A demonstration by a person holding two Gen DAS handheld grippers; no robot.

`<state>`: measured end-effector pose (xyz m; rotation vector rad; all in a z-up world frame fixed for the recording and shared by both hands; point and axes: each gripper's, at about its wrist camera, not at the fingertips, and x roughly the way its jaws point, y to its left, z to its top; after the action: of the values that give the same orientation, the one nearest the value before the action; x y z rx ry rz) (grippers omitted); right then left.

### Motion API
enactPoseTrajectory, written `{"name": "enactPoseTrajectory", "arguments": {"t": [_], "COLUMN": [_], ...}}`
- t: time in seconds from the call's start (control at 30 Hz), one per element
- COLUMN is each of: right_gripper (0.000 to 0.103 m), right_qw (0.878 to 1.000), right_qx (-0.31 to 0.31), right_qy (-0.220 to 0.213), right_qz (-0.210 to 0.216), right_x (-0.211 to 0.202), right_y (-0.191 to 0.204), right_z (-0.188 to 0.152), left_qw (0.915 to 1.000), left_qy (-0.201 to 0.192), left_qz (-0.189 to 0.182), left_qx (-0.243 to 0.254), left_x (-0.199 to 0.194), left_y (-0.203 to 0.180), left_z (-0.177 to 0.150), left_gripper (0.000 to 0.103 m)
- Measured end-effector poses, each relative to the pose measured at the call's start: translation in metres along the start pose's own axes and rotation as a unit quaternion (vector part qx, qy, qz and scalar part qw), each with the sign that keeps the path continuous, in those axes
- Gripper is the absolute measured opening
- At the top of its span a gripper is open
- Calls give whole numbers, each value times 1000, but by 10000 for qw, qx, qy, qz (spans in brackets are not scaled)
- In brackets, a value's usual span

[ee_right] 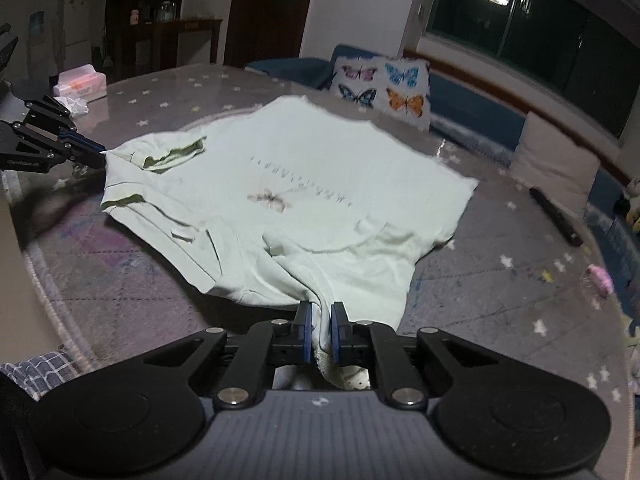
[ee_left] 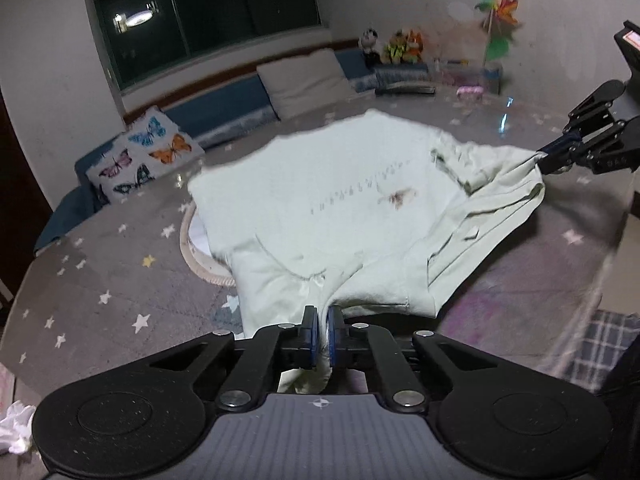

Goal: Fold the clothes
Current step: 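Grasp the hem with both grippers and lift it toward the collar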

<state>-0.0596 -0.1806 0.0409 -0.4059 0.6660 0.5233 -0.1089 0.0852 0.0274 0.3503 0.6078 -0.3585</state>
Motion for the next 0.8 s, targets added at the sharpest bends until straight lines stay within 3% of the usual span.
{"name": "enactPoseTrajectory", "arguments": {"t": [0.2,0.33,0.53,0.8], "right_gripper": [8,8,6,2], "right_qw": [9994,9982,9957,9954], "right_qx": [-128,-272,-419,-300], "right_qy": [-276,-480,-756,-750], "right_qz": [-148,-231,-320,-509], "right_x": [-58,-85,-80,-10], "right_y": [12,12,-8,-66], "right_z": [-9,-1,31,93], "left_qw": [9989,9969,9933,9915], "left_qy": [-375,-652,-891,-919], "left_qz": [265,452,738,915], "left_qx": [5,6,27,40], "left_x": [-52,-65,-36,51], "left_y": [-19,-19,2,51], "left_z": [5,19,56,115], "left_gripper": [5,5,4,3]}}
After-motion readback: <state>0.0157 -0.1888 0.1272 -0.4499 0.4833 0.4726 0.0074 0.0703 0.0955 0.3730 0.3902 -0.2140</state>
